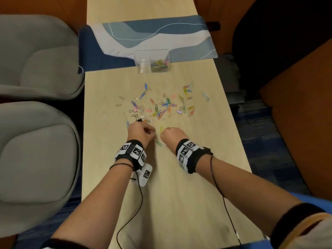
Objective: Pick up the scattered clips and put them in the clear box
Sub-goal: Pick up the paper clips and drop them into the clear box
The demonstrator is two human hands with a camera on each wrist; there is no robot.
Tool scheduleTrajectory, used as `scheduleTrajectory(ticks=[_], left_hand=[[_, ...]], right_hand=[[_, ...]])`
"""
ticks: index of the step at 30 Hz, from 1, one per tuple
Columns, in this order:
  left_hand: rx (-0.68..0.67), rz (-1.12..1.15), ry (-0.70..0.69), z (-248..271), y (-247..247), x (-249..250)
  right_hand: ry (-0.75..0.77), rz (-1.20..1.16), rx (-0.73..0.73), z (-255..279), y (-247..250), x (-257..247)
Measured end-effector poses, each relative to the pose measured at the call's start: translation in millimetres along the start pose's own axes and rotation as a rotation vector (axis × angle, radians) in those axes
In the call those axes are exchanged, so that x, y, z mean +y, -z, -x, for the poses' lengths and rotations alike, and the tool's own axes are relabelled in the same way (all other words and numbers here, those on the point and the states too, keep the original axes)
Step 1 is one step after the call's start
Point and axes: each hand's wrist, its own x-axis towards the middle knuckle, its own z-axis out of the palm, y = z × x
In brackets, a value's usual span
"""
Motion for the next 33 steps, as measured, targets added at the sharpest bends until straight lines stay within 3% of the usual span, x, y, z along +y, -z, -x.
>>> scheduleTrajectory(ticks=[4,9,14,21,26,33], left_hand=[[0.093,0.117,0.080,-12.7,22.4,-1.5],[0.159,0.215,0.007,-41.7,54.9,13.7],[0.162,0.253,-0.133,-77.7,78.0,43.9],[0.352,0.410,-0.322,-149.2,103.2,111.5],[0.341,0.458,-0.356,-207.3,90.5,141.1],[0.204,0.268,-0.336,-255.4,47.4,108.6]], right_hand=[[-0.140,-0.166,0.099,-4.9,6.1,35.9],[-0.353,-0.798,0.325,-4.9,5.7,90.0],[-0.367,-1.229,0.451,6.3,36.2,135.6],[-0.287,-1.713,0.901,-10.4,124.7,205.9],[-0.205,-1.779,1.063,-51.3,165.0,224.3],[-0.240,-1.689,0.946,-125.2,156.1,221.1]])
